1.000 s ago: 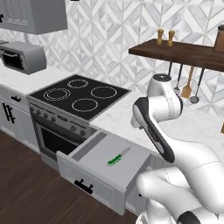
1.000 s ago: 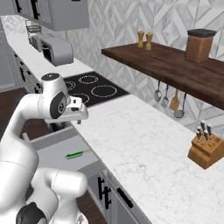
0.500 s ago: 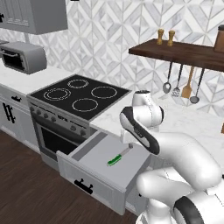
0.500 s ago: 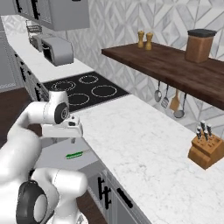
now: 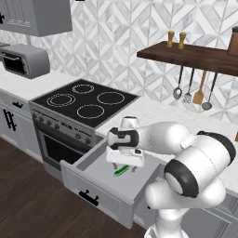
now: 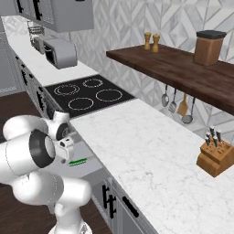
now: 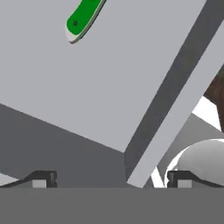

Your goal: Pick up the knife from the drawer and place it on the cutting board. Then place the meat from the plate to the cutting board.

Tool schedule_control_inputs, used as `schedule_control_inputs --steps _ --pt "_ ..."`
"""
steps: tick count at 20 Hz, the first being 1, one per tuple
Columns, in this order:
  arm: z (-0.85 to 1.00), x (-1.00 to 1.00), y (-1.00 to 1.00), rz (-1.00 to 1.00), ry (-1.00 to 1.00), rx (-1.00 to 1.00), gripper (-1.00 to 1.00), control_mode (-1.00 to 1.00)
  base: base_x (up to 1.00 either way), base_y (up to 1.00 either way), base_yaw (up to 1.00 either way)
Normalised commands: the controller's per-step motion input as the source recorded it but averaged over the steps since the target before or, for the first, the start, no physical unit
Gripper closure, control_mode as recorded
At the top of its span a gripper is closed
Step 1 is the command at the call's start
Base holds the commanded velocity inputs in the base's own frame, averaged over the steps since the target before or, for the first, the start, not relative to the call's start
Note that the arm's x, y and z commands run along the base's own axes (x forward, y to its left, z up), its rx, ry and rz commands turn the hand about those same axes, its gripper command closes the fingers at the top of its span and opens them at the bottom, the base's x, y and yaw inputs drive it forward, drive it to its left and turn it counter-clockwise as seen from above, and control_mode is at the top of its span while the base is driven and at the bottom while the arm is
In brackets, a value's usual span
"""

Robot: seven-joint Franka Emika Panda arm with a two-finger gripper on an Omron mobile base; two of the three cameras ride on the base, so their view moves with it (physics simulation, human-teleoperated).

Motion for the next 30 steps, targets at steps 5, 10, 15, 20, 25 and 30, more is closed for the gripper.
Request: schedule_control_inputs --steps 5,10,15,20,25,30 --pt "-0.78 0.75 0.33 -0.42 0.00 -0.09 -1.00 -1.00 0.00 0.00 0.00" --pt "-0.51 0.59 0.16 -0.34 -0.02 -0.20 -1.00 -1.00 0.00 0.00 0.00" --pt "-0.43 0.56 -0.01 -0.09 -0.01 -0.13 -1.00 -1.00 0.00 0.00 0.00" --pt "-0.10 0.44 -0.17 0.00 -0.01 -0.02 -1.00 -1.00 0.00 0.00 0.00" --pt "-0.34 0.40 -0.18 0.00 0.00 0.00 -1.00 -1.00 0.00 0.00 0.00" --pt "-0.58 0.12 -0.06 0.00 -0.02 0.00 -1.00 -1.00 0.00 0.00 0.00"
